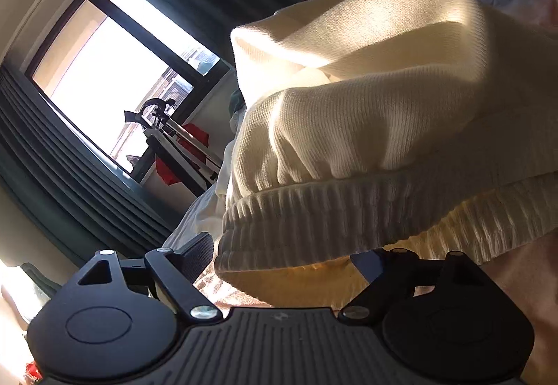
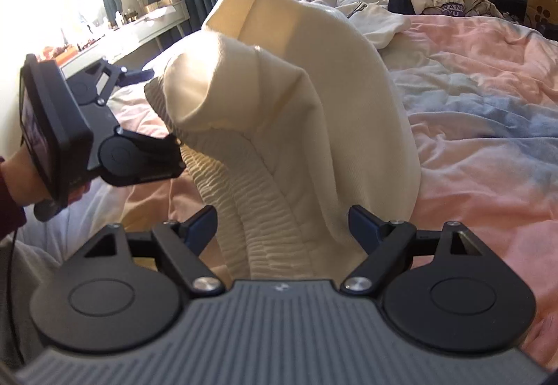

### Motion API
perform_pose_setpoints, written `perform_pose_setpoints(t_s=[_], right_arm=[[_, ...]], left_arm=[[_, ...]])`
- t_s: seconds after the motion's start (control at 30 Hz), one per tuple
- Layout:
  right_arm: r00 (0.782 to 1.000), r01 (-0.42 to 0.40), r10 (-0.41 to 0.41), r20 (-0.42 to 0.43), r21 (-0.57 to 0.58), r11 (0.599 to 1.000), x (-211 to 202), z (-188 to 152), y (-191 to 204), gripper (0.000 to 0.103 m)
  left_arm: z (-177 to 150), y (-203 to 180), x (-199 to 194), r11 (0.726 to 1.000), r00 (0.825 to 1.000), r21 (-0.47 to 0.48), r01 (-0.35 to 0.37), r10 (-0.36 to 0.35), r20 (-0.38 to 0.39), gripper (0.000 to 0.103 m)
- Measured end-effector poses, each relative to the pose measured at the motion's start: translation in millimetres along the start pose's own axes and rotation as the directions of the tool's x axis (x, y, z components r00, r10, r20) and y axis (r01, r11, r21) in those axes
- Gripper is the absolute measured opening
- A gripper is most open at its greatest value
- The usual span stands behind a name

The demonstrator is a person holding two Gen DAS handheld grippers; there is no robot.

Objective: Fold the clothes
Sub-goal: 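Lift the cuff with the right gripper while the left gripper approaches the waistband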

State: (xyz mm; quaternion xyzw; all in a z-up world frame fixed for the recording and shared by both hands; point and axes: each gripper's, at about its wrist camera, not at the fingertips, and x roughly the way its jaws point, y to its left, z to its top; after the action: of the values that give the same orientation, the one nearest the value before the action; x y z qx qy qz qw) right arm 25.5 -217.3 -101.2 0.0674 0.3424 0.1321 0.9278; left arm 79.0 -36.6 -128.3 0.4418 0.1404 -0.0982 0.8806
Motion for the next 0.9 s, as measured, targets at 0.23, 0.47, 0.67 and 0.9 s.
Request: perform_pose_setpoints(t_s=[0.23,0.47,0.67,0.9], right_arm=[[0.999,0.037,-0.037,-0.031,-0.012,0.999,9.3,-1.5,-1.3,0.084],[0.996,0.083,-0.084,-0.023,-0.057,0.995,9.1,-2.0,5.1,0.084],[0.994,0.105,-0.109,-0.020,-0.144,0.984,7.7,-6.0,18.7,0.084],[0.979,0.202,-0.206,0.003,-0.215,0.956,7.7,-13.6,39.2,0.084]], left_arm=[[9.9,11.1,2.4,0.991,0.997,-0.108,-0.078,0.080,0.012,0.087],[25.7,60.6,-3.1,0.917,0.985,-0.366,-0.160,0.172,0.002,0.088],[25.2,96.6,-6.1,0.835,0.993,-0.546,-0.071,0.109,0.037,0.085],[40.5,76.8,-9.6,0.859,0.993,-0.513,0.008,0.056,0.109,0.065]])
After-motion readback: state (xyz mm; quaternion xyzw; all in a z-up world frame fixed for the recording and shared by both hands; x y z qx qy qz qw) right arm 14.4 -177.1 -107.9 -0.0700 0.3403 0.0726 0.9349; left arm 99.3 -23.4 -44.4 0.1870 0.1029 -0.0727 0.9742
